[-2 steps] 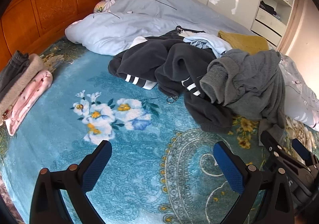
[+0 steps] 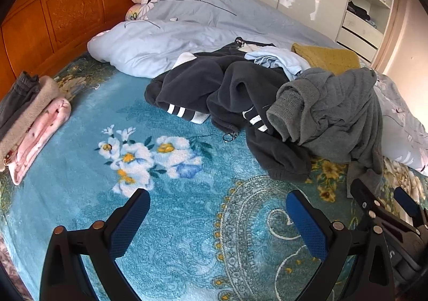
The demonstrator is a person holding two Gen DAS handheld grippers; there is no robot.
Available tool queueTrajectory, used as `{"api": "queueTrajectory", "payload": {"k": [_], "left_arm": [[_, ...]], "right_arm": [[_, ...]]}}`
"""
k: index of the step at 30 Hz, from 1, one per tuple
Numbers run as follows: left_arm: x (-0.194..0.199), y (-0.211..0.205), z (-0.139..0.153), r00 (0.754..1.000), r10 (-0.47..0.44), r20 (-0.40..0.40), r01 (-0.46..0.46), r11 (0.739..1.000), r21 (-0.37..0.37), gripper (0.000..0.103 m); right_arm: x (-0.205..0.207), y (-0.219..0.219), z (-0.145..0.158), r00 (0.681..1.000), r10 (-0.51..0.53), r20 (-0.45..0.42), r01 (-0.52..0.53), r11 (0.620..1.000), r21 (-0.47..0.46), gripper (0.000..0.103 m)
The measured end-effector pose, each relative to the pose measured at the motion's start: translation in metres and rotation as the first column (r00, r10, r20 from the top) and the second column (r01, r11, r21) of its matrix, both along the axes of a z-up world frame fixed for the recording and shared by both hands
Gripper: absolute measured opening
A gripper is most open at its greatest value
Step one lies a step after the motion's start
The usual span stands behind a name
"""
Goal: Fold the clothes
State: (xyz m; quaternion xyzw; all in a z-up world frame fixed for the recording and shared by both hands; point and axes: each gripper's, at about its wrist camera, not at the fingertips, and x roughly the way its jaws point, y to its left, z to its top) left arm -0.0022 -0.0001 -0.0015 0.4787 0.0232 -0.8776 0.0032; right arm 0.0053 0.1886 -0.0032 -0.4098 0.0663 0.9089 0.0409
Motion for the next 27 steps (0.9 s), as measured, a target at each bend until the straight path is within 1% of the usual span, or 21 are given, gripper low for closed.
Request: {"api": "queueTrajectory", "payload": {"k": [4,8,11,15,18,23,27], "left_arm": [[-0.002,0.014,0.001,0.998,-0.003,-0.061,0.001,0.999,-0.035,0.103],[-0.001,0.007,0.007,0.996,-0.015,-0.088,0.017,1.0,0.025,0.103],[0.0,0.005,0.009,0.995,-0.016,-0.095,0.02,0.999,0.037,0.103],[0.001,0.003,0.012,0.994,-0.018,-0.103,0.024,0.998,0.053,0.103],[0.002,0.001,0.015,0.994,-0.02,-0.11,0.027,0.998,0.064,0.103],[0.003,-0.002,0.018,0.993,-0.019,-0.119,0.029,0.996,0.082,0.103],[0.003,-0.003,0.017,0.994,-0.006,-0.113,0.014,0.997,0.072,0.103]], "right_arm": [[0.002,-0.004,0.004,1.0,-0.015,0.006,0.014,0.998,0.062,0.103],[0.005,-0.008,0.007,0.999,-0.03,0.011,0.028,0.992,0.123,0.103],[0.005,-0.02,0.009,1.0,-0.007,0.017,0.004,0.985,0.172,0.103],[0.007,-0.041,0.017,1.0,0.022,-0.001,-0.021,0.979,0.201,0.103],[0.008,-0.039,0.018,0.999,0.042,-0.008,-0.039,0.977,0.208,0.103],[0.008,-0.036,0.022,0.999,0.043,-0.008,-0.04,0.979,0.2,0.103],[0.007,-0.037,0.023,0.999,0.048,-0.008,-0.045,0.976,0.211,0.103]]}}
